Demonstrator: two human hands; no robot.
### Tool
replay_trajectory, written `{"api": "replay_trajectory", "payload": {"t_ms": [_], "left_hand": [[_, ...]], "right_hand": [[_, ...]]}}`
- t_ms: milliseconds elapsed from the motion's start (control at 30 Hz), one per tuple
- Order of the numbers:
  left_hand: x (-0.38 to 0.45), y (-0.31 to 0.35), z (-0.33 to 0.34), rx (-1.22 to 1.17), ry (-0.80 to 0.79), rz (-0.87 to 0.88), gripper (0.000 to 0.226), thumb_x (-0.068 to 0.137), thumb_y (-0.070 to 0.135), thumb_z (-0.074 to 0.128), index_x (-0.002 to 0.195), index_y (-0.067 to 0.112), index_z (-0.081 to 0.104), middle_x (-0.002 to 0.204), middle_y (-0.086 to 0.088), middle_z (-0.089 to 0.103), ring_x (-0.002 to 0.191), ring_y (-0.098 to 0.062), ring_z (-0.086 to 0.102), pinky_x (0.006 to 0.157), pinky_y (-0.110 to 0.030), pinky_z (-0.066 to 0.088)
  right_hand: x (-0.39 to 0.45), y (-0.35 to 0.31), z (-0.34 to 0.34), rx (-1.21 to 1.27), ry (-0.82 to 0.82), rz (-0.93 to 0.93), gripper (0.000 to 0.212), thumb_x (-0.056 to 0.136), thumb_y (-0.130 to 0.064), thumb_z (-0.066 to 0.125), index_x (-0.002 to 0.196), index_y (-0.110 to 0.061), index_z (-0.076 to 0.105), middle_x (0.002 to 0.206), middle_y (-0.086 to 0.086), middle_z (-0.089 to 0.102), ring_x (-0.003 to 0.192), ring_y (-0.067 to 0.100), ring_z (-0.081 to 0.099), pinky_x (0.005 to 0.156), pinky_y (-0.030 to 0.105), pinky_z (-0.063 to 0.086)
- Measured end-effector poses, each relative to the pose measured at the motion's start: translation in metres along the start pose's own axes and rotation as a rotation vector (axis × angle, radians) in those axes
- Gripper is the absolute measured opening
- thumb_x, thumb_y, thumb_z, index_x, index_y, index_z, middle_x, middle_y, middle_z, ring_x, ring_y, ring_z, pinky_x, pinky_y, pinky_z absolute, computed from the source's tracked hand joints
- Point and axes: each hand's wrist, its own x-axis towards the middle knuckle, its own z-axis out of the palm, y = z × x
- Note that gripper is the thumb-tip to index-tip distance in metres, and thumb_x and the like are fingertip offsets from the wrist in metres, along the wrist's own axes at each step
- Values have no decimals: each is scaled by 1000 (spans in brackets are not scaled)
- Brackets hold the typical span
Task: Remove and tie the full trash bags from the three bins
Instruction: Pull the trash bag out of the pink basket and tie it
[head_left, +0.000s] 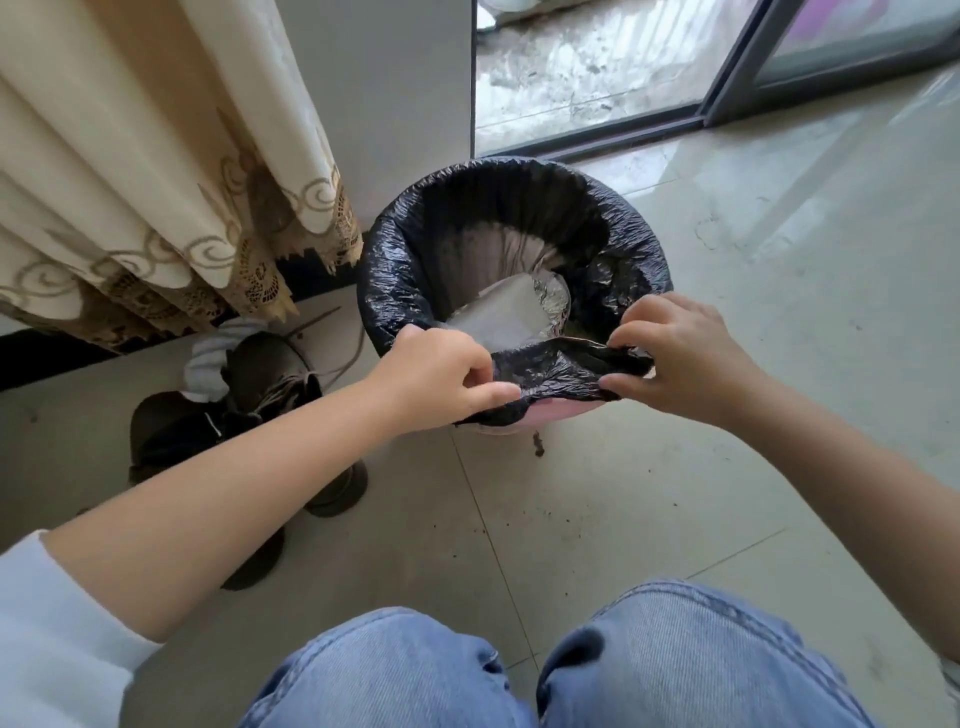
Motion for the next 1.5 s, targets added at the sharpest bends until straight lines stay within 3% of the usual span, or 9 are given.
{"api": "replay_trajectory", "payload": {"t_ms": [133,333,433,633,767,1033,1167,1300,1500], "left_hand": [[-2,8,1,-33,-68,77,27,85,36,60,91,12,72,67,12,44,76,-10,44,71,-21,29],[-1,10,-12,-342,29,-89,12,94,18,50,83,14,51,63,11,43,69,-15,43,55,-6,32],[-4,7,-13,-405,148,-264,14,99,17,37,87,10,39,67,1,43,70,-18,41,58,-25,27],[-19,-16,-30,-280,152,-246,26,87,34,58,89,15,41,77,1,52,81,-21,52,71,-32,38],[-30,-34,-36,71,133,-193,34,78,10,64,110,11,54,108,-8,63,104,-29,56,82,-36,44],[-24,-75,-60,218,61,-697,31,87,11,49,118,11,55,118,-16,57,109,-36,55,80,-36,48],[-2,-79,-74,-475,289,-819,26,92,-5,33,104,10,51,117,-19,51,104,-43,57,44,-29,56],[17,-62,-101,-279,375,-659,35,86,-4,40,117,5,54,130,-25,48,119,-38,48,96,-36,42],[23,-5,-148,-425,480,-174,30,78,-14,43,93,4,62,128,-9,54,134,-24,39,113,-31,25]], "right_hand": [[-1,5,1,75,-12,7,14,67,-15,67,61,-2,69,70,17,68,71,40,63,68,47,51],[32,-9,-1,188,119,204,23,96,-13,39,104,6,48,100,32,62,93,45,57,77,43,43],[47,-22,5,298,58,270,26,97,-14,35,110,6,44,108,33,61,100,44,57,80,43,41],[53,-23,-2,194,-18,-21,52,81,-34,66,119,-2,50,113,17,63,101,34,60,83,36,45],[46,5,-8,-66,123,-249,42,61,-3,66,103,-1,63,92,22,66,79,40,65,69,45,53],[49,62,-43,-94,-88,499,38,82,-9,57,120,-6,57,119,20,57,105,37,57,84,39,48],[71,64,-57,577,-128,821,19,90,-7,39,101,-6,55,93,14,57,41,19,61,40,20,49],[104,45,-79,1158,57,657,22,92,-4,39,91,-17,56,91,12,59,63,15,55,44,11,51],[115,0,-130,1485,161,291,44,76,12,33,58,-12,65,51,1,61,49,10,55,45,16,46]]}}
